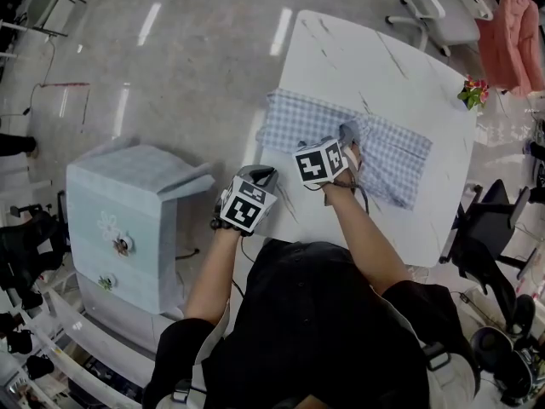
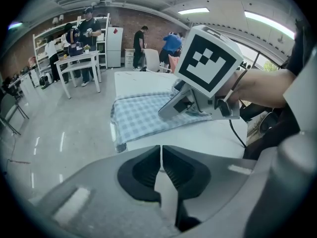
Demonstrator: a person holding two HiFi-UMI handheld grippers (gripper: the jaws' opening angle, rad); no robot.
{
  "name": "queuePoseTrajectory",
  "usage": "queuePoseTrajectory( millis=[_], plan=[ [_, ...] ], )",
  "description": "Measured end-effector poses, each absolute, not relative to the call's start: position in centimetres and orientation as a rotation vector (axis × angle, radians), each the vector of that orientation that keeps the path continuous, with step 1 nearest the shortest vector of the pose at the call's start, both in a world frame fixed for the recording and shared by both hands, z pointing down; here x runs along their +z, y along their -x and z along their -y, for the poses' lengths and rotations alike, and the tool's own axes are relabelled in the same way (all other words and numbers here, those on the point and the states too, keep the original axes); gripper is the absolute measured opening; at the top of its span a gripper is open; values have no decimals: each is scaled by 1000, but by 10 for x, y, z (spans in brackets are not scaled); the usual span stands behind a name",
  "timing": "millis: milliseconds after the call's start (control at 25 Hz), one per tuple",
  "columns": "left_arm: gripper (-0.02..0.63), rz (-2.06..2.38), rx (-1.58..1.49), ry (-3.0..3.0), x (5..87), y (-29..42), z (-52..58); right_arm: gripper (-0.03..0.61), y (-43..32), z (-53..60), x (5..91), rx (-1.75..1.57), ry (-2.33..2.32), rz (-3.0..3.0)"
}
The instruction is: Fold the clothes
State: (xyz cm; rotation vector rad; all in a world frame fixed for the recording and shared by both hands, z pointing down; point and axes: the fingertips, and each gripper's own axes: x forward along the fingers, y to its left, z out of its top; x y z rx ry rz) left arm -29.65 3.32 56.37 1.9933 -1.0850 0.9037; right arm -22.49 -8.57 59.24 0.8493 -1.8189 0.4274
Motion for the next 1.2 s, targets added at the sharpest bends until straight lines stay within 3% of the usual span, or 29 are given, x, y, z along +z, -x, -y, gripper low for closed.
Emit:
queuePoseTrajectory(
  millis=[400, 840, 1040, 1200],
  plan=[
    [21, 1051, 902, -2014, 566, 289, -27, 462, 185, 81, 596, 95, -759, 1653],
    [21, 1033, 917, -2070, 555, 279, -13, 447, 192, 74, 573, 238, -767, 1783],
    [33, 990, 902, -2141, 547, 253, 8, 377, 170, 82, 550, 283, -850, 1837],
    [65, 931, 889, -2209, 542, 219, 20, 231, 132, 91, 533, 329, -980, 1858]
  ],
)
